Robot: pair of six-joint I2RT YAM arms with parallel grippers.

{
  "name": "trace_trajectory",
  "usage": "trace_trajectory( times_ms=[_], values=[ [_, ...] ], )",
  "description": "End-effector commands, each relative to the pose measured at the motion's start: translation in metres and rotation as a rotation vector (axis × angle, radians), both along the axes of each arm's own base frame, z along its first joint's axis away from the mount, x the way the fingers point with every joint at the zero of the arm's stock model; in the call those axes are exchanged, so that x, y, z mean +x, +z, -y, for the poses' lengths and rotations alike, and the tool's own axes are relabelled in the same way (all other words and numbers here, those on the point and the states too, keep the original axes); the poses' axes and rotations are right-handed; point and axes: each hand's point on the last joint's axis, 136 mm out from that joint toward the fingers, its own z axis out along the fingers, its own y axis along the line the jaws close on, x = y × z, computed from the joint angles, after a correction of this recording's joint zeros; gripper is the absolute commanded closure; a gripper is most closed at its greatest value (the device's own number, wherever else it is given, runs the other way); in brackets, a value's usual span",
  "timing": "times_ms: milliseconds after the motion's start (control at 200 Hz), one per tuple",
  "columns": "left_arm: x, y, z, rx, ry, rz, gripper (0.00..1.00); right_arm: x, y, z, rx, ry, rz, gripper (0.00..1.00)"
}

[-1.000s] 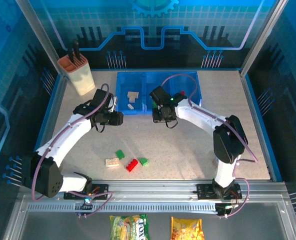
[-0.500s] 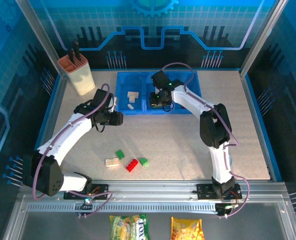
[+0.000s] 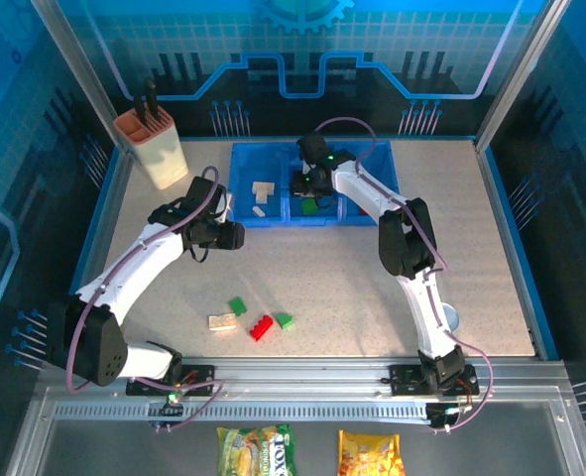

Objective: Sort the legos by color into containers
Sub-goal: Place the lego in the container.

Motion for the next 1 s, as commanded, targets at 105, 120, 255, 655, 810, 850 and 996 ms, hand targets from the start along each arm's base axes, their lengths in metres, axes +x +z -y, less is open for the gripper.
trace_trajectory(
  times_ms=[105,120,255,655,810,850,996],
  values=[
    [-0.002,-0.009,0.002,-0.008,-0.022,-0.033,0.49,0.014,-0.007,0.002,0.016,-0.003,-0.018,0.65],
    [-0.002,-0.009,0.002,-0.009,-0.022,-0.034,0.49,0.014,-0.008,0.002,0.016,-0.004,-0.020,0.65],
    [-0.001,-0.010,0.002,-0.006,-0.021,-0.038,0.49,0.017,-0.006,0.002,0.020,-0.007,-0.016,0.61],
    [-0.002,-0.012,0.002,-0.010,-0.020,-0.048,0.49,0.011,0.017,0.006,0.028,-0.010,0.001,0.54],
    [-0.004,-0.015,0.003,-0.011,-0.021,-0.066,0.49,0.000,0.032,0.008,0.030,-0.002,0.015,0.54],
    [-0.005,-0.017,0.003,-0.013,-0.024,-0.073,0.49,-0.004,0.042,0.009,0.034,0.000,0.028,0.54],
    [-0.007,-0.022,0.005,-0.018,-0.020,-0.103,0.49,-0.023,0.054,0.014,0.028,0.014,0.033,0.55]
  ],
)
